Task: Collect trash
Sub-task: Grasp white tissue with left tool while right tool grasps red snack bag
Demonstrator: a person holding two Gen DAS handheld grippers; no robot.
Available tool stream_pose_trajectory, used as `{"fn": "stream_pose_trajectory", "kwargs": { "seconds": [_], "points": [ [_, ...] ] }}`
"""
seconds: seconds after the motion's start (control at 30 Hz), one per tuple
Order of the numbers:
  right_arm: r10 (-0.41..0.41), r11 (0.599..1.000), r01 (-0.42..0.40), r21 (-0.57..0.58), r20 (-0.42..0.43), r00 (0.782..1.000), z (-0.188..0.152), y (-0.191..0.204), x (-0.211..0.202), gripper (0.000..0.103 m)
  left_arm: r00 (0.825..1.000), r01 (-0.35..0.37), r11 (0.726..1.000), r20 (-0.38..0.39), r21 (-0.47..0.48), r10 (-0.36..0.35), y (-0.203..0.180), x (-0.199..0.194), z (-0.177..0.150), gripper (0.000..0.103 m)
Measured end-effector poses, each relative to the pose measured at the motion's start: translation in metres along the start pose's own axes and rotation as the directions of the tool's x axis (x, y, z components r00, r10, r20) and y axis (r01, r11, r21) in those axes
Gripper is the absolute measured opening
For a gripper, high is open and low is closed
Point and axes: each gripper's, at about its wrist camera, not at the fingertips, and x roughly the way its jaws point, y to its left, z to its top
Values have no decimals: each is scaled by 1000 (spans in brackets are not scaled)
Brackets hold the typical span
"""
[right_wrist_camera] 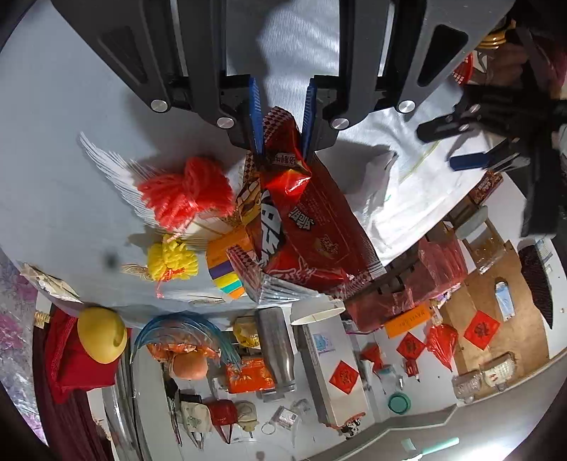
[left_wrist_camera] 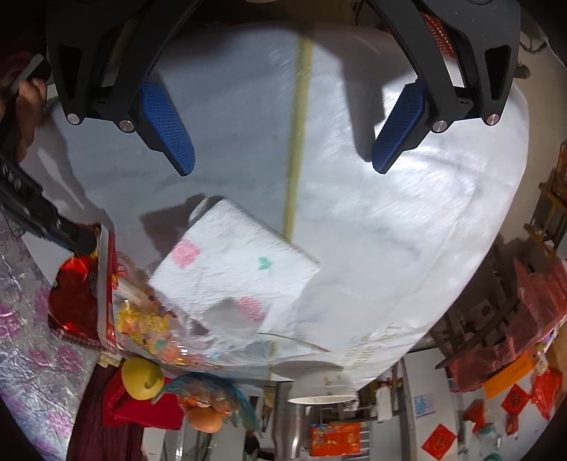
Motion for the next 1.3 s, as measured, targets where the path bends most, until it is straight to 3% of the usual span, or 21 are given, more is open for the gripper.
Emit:
{"fn": "stream_pose_trajectory", "kwargs": {
  "seconds": [0.17,0.37,0.47,0.53,0.63,0.73,0.87,0.97,1.07,1.13,1.27,1.3],
  "points": [
    [-1,1000,2,24,-19,1000,-7,-9,-3,22,1000,13,999,9,37,-13,-19,9,13,96],
    [23,998,-22,53,-18,1000,-8,-15,-1,27,998,36,999,50,14,-37,-22,8,36,96],
    [33,997,-31,68,-29,999,-10,-18,3,27,998,10,1000,67,13,-11,-18,13,49,96],
    [37,997,-34,75,-37,999,-11,-20,6,27,997,-47,999,58,-21,48,-5,20,54,96],
    [39,996,-36,77,-36,999,-11,-19,6,27,995,-74,994,59,-83,79,21,17,51,96],
    [47,996,-44,80,-36,998,-12,-20,7,27,986,-150,975,49,-163,160,59,10,40,96],
    [45,996,-42,78,-36,998,-11,-18,9,32,992,-110,968,41,-226,123,78,2,33,96],
    [36,997,-34,71,-34,999,-10,-17,9,33,995,-75,982,57,-171,86,64,0,28,96],
    [40,996,-37,76,-37,999,-11,-17,9,33,992,-112,991,52,-79,116,42,8,27,96],
    [41,996,-38,76,-38,998,-11,-17,10,33,992,-118,991,45,-63,120,36,13,28,96],
    [42,996,-39,75,-39,998,-11,-16,10,33,999,-45,998,9,-41,46,22,28,37,96],
    [43,996,-40,76,-40,998,-12,-16,10,33,998,-65,998,4,-9,65,15,34,40,96]
  ]
}}
